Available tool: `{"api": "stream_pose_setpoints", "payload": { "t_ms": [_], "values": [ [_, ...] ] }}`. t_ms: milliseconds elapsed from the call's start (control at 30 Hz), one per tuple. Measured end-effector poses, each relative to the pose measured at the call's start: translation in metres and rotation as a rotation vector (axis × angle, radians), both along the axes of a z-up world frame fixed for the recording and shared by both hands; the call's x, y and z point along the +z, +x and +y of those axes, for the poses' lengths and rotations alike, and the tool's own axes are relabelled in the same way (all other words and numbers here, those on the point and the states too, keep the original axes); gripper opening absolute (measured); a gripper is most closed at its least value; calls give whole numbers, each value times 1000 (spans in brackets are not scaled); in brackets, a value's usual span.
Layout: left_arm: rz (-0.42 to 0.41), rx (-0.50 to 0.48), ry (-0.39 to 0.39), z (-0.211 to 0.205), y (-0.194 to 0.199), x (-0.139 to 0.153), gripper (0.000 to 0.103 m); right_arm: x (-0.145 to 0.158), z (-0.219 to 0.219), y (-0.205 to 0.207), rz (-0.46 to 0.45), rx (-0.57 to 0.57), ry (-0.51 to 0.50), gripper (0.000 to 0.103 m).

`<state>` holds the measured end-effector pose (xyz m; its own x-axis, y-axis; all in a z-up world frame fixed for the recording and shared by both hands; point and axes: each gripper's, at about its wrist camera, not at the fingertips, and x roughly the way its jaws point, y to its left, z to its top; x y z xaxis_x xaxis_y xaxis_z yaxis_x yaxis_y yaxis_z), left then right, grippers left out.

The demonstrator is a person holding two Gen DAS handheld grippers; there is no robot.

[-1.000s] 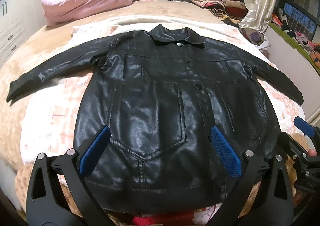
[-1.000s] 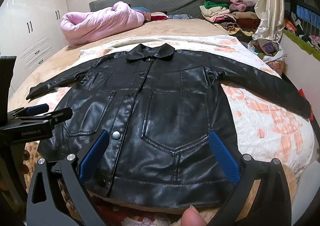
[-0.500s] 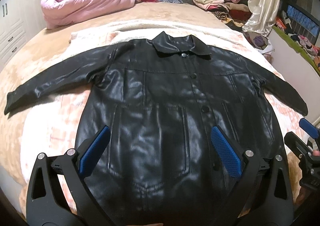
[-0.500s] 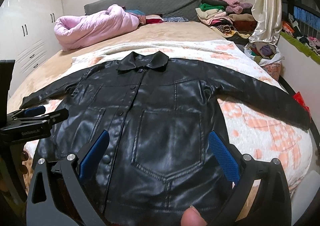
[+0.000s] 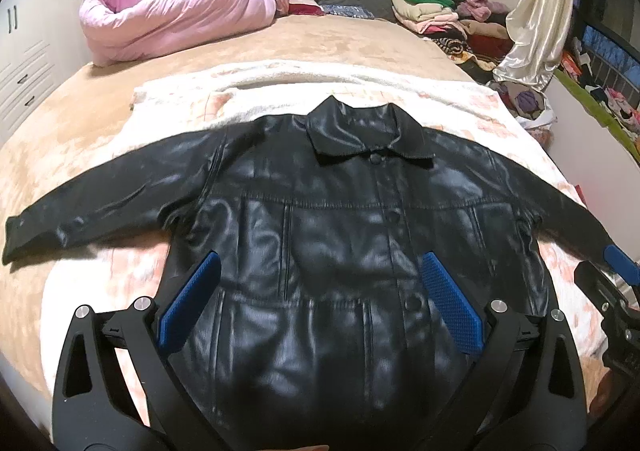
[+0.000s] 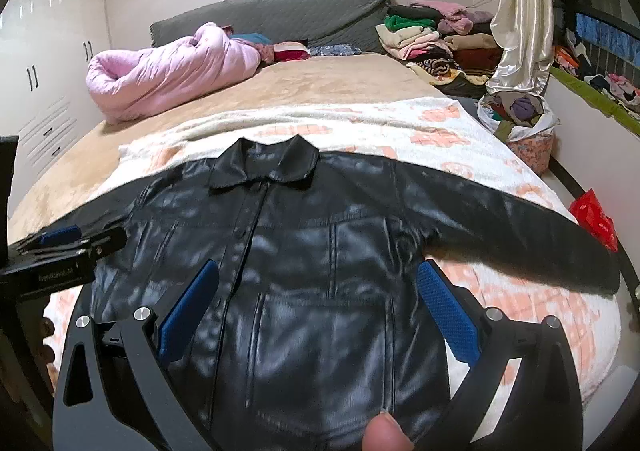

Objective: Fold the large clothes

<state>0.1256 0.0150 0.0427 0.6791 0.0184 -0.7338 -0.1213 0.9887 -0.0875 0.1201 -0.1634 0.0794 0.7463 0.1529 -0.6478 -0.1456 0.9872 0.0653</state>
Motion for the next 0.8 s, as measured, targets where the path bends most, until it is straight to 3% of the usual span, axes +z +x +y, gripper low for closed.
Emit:
{"api": "stream_pose_setpoints", "payload": {
  "t_ms": [267, 533, 800],
  "values": [
    [11, -1, -17, -4, 31, 0, 94, -6, -5, 42, 17, -50, -12, 99],
    [55, -17, -32, -26, 59, -14, 94, -22, -34, 86, 55, -161, 23, 99],
    [90, -42, -7, -48, 81, -29, 94, -32, -65, 107, 36, -253, 1, 99]
  ]
}}
